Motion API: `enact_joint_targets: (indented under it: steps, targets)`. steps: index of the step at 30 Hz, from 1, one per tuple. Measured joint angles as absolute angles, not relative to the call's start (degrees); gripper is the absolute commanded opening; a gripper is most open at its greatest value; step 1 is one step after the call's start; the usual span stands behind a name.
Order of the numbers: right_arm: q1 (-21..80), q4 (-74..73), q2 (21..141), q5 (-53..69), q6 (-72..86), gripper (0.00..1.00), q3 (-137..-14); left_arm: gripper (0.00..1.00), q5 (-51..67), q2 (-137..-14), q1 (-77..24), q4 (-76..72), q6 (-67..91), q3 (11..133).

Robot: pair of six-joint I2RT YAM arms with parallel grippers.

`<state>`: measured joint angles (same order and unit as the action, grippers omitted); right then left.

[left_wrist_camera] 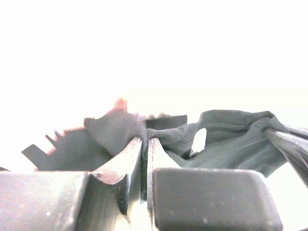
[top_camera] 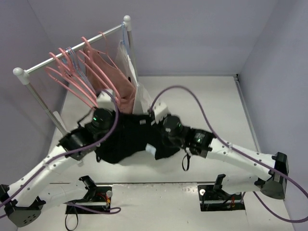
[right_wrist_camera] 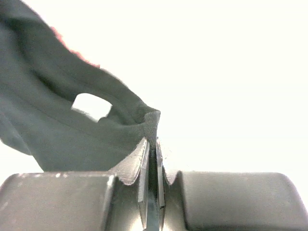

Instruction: Place the t-shirt on the hanger

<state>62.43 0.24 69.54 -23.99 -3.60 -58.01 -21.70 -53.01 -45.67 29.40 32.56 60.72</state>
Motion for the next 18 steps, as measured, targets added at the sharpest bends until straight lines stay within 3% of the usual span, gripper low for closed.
enact_joint_targets:
  steps: [5,9,14,18]
  targets:
    - [54.79,2.55,74.26,-26.28,-20.64,0.0,-82.95,0.0,-25.3,-59.95,-41.68,28.51,23.4,87.53]
    - [54.09,4.95,74.13,-23.39,-28.47,0.0,-91.05,0.0,-25.45,-63.23,-41.57,27.56,19.63,98.68]
    - [54.53,6.68,68.49,-17.57,-31.59,0.0,-84.38,0.0,-22.59,-59.24,-41.62,27.46,20.27,95.54]
    - [54.5,8.31,61.55,-15.51,-29.21,0.0,-69.61,0.0,-19.5,-51.45,-41.68,24.42,25.02,77.85]
